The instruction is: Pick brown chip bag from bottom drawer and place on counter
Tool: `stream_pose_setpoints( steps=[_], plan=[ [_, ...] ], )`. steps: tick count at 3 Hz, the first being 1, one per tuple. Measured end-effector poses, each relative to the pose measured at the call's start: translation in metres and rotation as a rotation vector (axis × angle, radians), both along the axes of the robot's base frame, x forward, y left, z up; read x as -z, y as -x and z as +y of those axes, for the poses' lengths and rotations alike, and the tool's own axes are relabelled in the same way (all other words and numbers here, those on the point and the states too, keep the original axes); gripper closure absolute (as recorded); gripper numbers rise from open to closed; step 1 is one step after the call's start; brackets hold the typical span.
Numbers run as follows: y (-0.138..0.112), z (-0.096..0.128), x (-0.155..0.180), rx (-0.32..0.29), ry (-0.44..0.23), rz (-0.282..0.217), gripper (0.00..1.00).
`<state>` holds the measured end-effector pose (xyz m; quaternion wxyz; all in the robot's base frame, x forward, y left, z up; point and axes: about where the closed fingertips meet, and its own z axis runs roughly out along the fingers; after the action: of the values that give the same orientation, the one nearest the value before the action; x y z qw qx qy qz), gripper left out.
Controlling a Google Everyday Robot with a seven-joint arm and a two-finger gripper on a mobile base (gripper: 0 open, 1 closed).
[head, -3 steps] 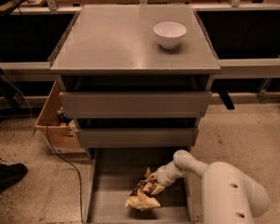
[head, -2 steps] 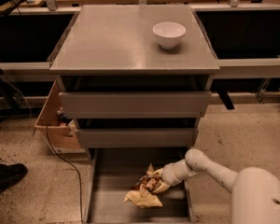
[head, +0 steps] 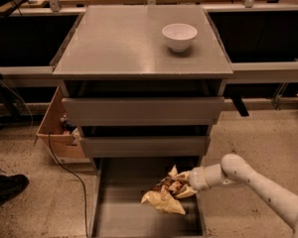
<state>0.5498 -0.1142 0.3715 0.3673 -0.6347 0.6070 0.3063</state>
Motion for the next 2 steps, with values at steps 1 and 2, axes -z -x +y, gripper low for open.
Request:
stream_pose_setpoints(
  steps=[1, 2],
  plan=[
    [-0.002, -0.034, -0.092, 0.061, -0.003, -0.092, 1.00],
    [-0.001, -0.050, -0.142, 0.104, -0.005, -0.144, 1.00]
  ],
)
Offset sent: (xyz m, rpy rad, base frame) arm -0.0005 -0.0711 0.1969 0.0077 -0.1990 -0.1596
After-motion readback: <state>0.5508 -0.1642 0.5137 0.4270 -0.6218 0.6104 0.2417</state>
